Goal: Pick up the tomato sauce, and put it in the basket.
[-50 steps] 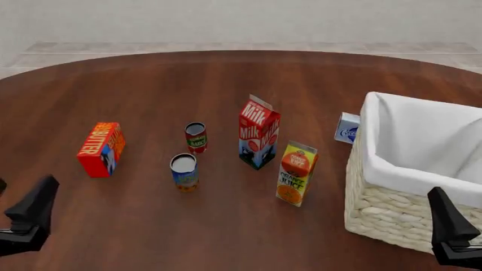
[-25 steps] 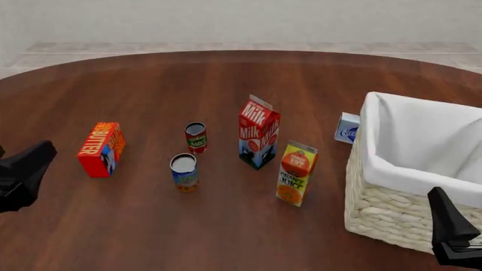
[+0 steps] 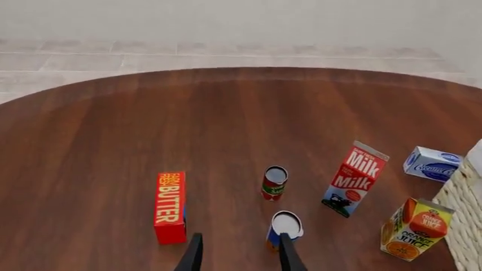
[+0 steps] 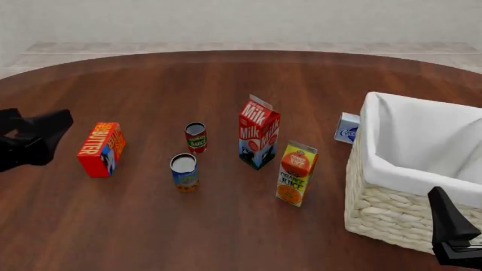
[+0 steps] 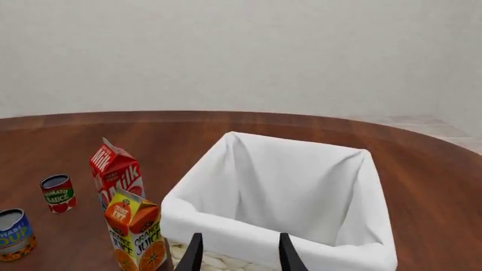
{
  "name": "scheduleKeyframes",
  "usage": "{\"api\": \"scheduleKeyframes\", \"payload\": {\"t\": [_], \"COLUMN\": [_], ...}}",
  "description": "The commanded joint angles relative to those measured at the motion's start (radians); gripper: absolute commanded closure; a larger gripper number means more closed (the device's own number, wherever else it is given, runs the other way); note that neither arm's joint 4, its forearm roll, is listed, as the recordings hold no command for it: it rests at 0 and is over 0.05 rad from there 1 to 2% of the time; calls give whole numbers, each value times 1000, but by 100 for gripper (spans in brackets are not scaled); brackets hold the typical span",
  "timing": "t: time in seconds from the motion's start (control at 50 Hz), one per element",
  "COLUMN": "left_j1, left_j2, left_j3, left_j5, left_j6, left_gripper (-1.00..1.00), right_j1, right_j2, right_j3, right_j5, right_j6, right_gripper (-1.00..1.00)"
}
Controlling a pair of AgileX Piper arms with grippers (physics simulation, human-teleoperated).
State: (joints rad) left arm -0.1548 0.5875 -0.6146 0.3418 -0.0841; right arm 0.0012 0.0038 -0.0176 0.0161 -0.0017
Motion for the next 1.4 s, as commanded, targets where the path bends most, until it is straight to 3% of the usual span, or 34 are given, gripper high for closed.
{"api": "scheduleKeyframes", "payload": {"t": [0.02,0.26,0.82,1.24,1.4], "left_j1": [0,-8,-48,-72,-75], "left_j2": [119,218,501,632,681], "left_j3": [-86,-201,-408,-474,-483], "left_j5": [10,96,145,144,135], "left_j6": [26,28,28,53,22], "left_gripper": [-100,-100,-100,-100,-100], "right_j1": [0,0,1,1,1], "right_j2": [0,3,0,1,1], "right_j3": [-1,1,1,1,1], "right_j5": [1,-4,-1,-2,-2], "right_j6": [0,0,0,-1,0], "right_gripper": [-100,-100,-100,-100,-100]}}
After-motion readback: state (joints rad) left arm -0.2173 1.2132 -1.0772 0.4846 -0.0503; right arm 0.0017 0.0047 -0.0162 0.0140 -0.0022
